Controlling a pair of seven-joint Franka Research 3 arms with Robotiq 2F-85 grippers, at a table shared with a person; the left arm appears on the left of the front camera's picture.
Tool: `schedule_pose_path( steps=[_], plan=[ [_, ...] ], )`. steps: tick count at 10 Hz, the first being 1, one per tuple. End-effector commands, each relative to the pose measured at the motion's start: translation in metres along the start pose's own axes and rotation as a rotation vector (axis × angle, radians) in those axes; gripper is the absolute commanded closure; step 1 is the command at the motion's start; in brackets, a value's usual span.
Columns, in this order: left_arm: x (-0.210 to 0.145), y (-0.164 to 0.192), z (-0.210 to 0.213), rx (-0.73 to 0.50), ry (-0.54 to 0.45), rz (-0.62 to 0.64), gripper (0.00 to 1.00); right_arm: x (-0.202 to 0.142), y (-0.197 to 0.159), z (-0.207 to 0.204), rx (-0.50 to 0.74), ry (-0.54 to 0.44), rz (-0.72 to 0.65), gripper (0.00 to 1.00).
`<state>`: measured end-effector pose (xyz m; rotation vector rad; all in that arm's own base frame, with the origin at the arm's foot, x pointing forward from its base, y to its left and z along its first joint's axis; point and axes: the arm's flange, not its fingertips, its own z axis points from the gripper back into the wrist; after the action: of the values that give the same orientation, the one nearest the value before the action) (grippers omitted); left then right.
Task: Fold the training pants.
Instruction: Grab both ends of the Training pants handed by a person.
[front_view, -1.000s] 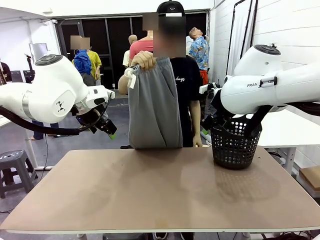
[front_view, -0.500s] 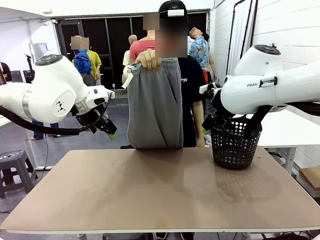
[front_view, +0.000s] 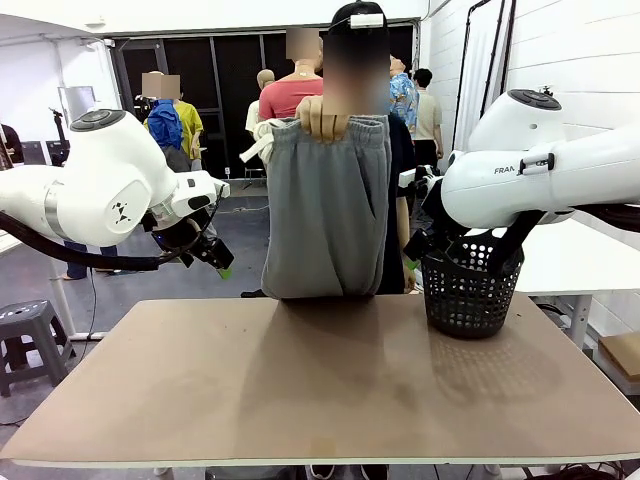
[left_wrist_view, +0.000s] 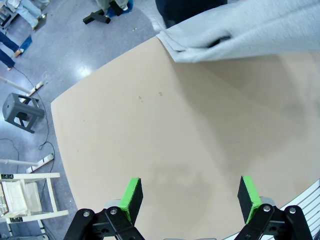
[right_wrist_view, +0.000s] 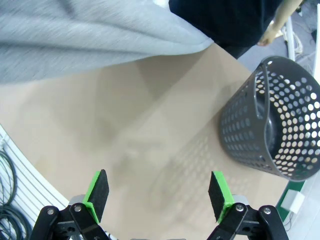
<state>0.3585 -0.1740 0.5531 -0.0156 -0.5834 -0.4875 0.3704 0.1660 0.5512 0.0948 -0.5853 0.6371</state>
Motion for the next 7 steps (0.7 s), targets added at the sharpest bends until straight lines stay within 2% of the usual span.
schedule_pose_path(
  steps=[1,7],
  plan=[
    [0.0004,0.0008,-0.0002,-0.005,-0.003,-0.009,0.00,-0.0011,-0.0008,-0.0008,-0.001,0.001,-0.002,0.00],
    [0.0004,0.0008,-0.0002,-0.005,-0.003,-0.009,0.00,-0.0011,-0.0008,-0.0008,-0.001,0.001,-0.002,0.00]
  ],
)
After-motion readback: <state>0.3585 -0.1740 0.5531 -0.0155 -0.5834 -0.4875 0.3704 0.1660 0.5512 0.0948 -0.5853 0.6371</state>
